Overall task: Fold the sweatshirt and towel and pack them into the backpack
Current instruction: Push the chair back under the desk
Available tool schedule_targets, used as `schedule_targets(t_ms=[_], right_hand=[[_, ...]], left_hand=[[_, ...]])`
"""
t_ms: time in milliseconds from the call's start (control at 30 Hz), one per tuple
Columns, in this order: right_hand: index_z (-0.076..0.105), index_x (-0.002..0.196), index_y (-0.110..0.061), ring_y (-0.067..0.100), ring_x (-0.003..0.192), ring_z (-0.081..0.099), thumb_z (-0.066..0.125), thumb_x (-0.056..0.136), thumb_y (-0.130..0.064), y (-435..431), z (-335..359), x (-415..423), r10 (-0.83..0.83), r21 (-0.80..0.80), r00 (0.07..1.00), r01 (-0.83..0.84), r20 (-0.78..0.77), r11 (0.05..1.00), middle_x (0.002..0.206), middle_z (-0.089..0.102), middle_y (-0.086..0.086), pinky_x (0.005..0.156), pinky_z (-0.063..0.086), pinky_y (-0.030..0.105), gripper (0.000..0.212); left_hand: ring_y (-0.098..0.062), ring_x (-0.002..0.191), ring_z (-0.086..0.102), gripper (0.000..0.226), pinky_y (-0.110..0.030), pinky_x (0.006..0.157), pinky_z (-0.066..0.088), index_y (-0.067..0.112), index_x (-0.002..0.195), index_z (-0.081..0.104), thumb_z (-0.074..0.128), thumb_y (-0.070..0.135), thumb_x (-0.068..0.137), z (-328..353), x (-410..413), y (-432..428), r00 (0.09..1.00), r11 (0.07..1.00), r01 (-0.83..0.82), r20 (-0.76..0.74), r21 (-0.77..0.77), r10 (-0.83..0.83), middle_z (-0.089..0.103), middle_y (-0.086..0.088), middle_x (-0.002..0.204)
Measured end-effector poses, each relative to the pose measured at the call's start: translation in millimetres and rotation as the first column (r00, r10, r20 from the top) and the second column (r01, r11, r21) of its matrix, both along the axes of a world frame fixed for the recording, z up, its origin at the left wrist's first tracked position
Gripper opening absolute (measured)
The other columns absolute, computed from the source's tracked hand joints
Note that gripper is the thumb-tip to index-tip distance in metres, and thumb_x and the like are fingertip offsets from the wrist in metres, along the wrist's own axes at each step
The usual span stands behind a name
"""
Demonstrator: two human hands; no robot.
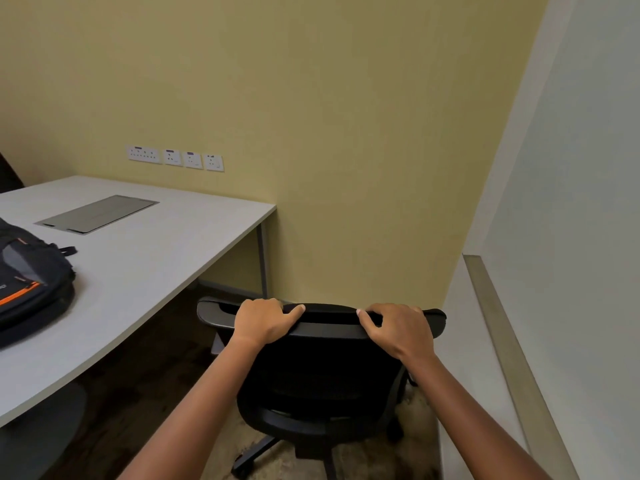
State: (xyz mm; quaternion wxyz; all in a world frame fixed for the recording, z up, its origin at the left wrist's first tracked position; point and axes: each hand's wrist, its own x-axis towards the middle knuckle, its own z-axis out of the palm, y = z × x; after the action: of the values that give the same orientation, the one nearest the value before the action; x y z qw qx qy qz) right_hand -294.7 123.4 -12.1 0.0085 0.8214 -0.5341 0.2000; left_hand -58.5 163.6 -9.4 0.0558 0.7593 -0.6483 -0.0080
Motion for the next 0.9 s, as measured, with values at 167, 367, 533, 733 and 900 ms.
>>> schedule_targets(t_ms=[167, 367, 533, 733, 900], right_hand=[[0.069, 0.104, -0.028, 0.013, 0.086, 0.063, 0.02, 0.079, -0.058, -3.0, 1.5, -3.8, 0.061, 0.026, 0.998, -0.061, 0.003, 0.998, 0.094, 0.072, -0.009, 0.079, 0.039, 0.029, 0.062], [0.07, 0.101, -0.03, 0.011, 0.082, 0.063, 0.024, 0.08, -0.054, -28.0, 4.7, -2.8, 0.119, 0.038, 0.993, -0.12, 0.023, 0.992, 0.091, 0.072, -0.01, 0.066, 0.033, 0.023, 0.056], [0.069, 0.105, -0.031, 0.011, 0.088, 0.063, 0.036, 0.091, -0.047, -56.9, 8.9, 2.0, 0.132, 0.069, 0.991, -0.132, 0.005, 0.989, 0.099, 0.071, -0.012, 0.068, 0.032, 0.023, 0.039], [0.07, 0.101, -0.031, 0.012, 0.087, 0.062, 0.031, 0.085, -0.05, -102.2, 11.2, 12.0, 0.184, 0.066, 0.983, -0.185, 0.027, 0.98, 0.097, 0.071, -0.011, 0.059, 0.031, 0.023, 0.046], [0.069, 0.101, -0.03, 0.012, 0.089, 0.062, 0.042, 0.093, -0.038, -146.4, 11.7, 28.4, 0.204, 0.081, 0.979, -0.204, 0.004, 0.976, 0.097, 0.071, -0.011, 0.065, 0.031, 0.024, 0.03]], left_hand=[[-0.022, 0.068, 0.065, 0.051, -0.036, 0.073, 0.054, 0.022, 0.073, 0.052, 0.017, 0.058, 0.081, -3.1, -11.2, 18.2, 0.996, 0.983, -0.05, -0.084, -0.176, 0.036, 0.068, -0.007, 0.069], [-0.023, 0.055, 0.051, 0.057, -0.038, 0.066, 0.049, 0.007, 0.066, 0.061, 0.03, 0.047, 0.092, -2.4, -16.2, 6.9, 0.99, 0.972, -0.103, -0.115, -0.209, 0.08, 0.051, -0.005, 0.057], [-0.021, 0.053, 0.046, 0.05, -0.036, 0.064, 0.048, 0.012, 0.061, 0.052, 0.03, 0.046, 0.091, -3.1, -15.5, -16.0, 0.986, 0.967, -0.131, -0.134, -0.216, 0.104, 0.048, -0.003, 0.056], [-0.021, 0.054, 0.044, 0.05, -0.032, 0.062, 0.039, 0.011, 0.06, 0.048, 0.033, 0.045, 0.093, 0.8, -12.4, -51.6, 0.977, 0.964, -0.192, -0.124, -0.183, 0.171, 0.04, 0.0, 0.051], [-0.021, 0.064, 0.052, 0.055, -0.031, 0.074, 0.04, 0.011, 0.067, 0.053, 0.029, 0.053, 0.093, 3.9, -0.1, -86.6, 0.973, 0.971, -0.225, -0.079, -0.087, 0.218, 0.044, 0.001, 0.055]])
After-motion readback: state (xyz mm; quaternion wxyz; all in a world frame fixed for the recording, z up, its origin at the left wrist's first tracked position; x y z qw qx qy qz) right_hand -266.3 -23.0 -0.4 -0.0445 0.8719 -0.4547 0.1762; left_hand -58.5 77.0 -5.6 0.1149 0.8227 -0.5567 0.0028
